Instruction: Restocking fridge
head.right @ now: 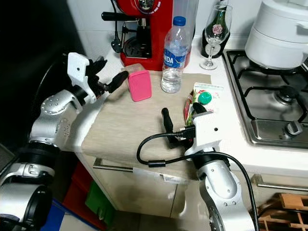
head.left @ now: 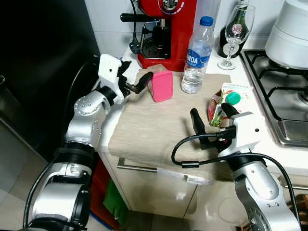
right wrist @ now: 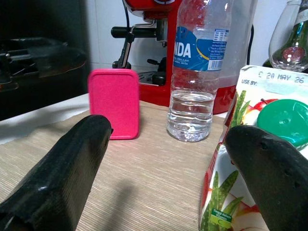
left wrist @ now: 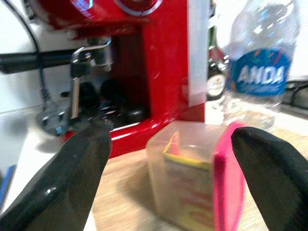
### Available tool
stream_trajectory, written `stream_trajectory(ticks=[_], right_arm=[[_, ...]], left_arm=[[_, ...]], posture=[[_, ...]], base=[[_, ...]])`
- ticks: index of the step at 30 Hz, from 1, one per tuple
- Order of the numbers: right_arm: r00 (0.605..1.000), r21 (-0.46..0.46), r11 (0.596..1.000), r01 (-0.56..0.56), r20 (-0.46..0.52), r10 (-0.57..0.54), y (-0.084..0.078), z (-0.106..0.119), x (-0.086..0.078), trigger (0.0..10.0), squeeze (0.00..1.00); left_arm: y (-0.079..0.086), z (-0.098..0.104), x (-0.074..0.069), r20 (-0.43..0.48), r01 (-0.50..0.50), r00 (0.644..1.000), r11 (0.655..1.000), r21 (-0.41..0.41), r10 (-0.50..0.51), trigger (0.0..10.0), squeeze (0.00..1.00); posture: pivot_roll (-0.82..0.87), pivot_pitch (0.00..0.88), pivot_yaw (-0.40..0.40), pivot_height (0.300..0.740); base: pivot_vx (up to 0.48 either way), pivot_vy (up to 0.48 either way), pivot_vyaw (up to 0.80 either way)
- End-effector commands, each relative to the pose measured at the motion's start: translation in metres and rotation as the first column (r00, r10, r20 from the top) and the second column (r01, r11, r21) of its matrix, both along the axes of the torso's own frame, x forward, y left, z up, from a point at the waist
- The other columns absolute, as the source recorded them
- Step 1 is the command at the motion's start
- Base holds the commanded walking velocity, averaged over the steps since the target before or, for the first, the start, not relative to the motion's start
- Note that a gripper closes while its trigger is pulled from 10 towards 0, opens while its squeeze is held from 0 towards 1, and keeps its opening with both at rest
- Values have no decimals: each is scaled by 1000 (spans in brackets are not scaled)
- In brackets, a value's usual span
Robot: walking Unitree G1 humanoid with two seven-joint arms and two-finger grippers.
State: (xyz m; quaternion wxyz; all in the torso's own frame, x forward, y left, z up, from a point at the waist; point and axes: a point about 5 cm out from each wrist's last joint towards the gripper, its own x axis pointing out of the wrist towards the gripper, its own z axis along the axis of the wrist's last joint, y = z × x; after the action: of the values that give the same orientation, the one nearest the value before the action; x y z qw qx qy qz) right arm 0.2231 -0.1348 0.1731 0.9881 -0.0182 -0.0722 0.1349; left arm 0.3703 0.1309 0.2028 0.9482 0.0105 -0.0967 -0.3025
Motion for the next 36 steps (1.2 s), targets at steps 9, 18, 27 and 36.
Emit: stream_trajectory(ticks=[9,18,27,36], right_arm=[[1000,-11,1000,5,21,-4,0,3,3,10000,141],[1000,-4,1000,13,22,-13,3,2,1,10000,137],[1000,-8,1000,22,20,-21,2,1,-1,10000,141],[1000,-12,1000,27,15,-27,2,0,-2,10000,141]], left_arm=[[-4,20,13,41,-14,999,1000,16,13,10000,0],[-7,17,25,-34,15,999,998,62,-13,10000,0],[0,19,35,-81,-26,996,995,96,33,10000,0],[11,27,44,-128,-126,982,987,99,138,10000,0]], posture=[[-199,0,117,740],[-207,0,137,740],[-222,0,144,740],[-228,0,147,740]], base=[[0,0,0],[0,0,0],[0,0,0],[0,0,0]])
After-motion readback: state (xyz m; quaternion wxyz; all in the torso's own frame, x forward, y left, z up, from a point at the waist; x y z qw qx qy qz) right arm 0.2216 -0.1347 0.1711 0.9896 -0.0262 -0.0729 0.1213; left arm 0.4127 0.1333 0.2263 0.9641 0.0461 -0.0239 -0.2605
